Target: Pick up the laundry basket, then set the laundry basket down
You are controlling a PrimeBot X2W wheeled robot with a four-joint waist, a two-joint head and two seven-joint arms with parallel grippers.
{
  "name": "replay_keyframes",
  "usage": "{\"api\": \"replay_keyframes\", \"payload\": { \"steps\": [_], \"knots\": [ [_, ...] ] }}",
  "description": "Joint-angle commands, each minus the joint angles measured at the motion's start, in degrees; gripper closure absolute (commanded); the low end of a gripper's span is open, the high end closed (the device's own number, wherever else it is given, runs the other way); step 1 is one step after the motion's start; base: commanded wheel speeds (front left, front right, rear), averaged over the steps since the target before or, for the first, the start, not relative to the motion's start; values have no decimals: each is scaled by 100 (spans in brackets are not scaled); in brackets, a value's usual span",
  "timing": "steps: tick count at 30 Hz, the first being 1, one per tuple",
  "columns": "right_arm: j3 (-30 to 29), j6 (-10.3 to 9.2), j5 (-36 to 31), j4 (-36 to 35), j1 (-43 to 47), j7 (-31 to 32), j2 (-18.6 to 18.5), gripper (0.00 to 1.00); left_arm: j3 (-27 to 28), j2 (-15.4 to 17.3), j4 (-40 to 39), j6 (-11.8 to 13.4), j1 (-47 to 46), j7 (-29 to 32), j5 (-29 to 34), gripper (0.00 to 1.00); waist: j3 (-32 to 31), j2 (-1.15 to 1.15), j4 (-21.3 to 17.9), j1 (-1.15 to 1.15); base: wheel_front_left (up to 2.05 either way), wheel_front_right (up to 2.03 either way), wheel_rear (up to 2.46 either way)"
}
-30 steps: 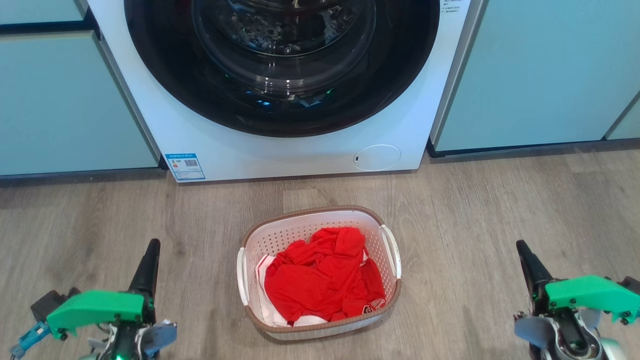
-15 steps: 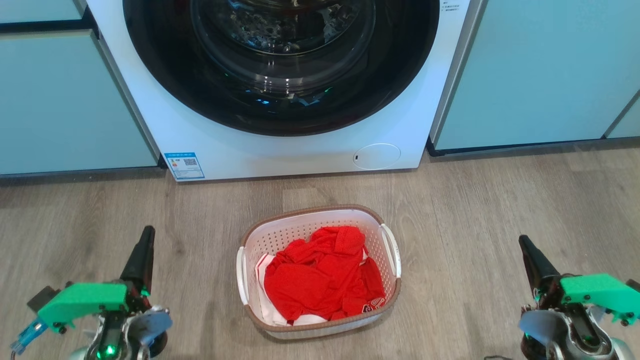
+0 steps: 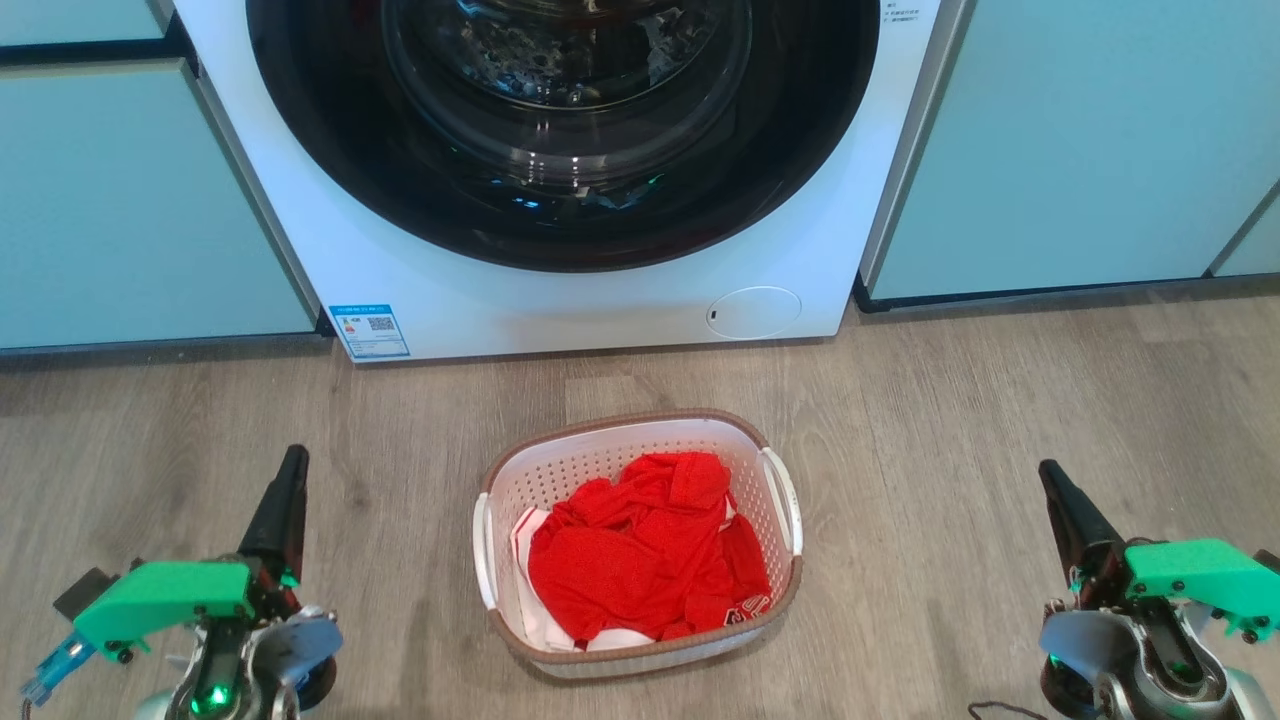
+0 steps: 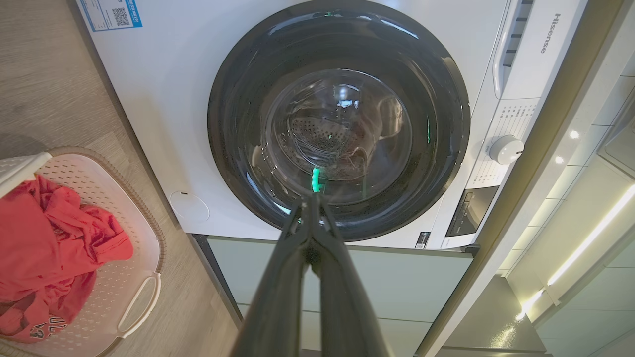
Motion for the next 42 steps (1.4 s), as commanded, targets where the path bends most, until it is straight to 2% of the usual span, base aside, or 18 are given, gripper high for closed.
{"api": "replay_keyframes", "payload": {
  "steps": [1,42],
  "knots": [
    [88,16,11,-183,-258,42,-64,100,232,38,-169,-40,-290,27,-9,100,0,0,0,0,0,0,0],
    [20,16,-45,-178,-263,96,-16,100,283,2,-167,-40,-294,68,34,100,-1,0,0,0,0,0,0]
  ]
}}
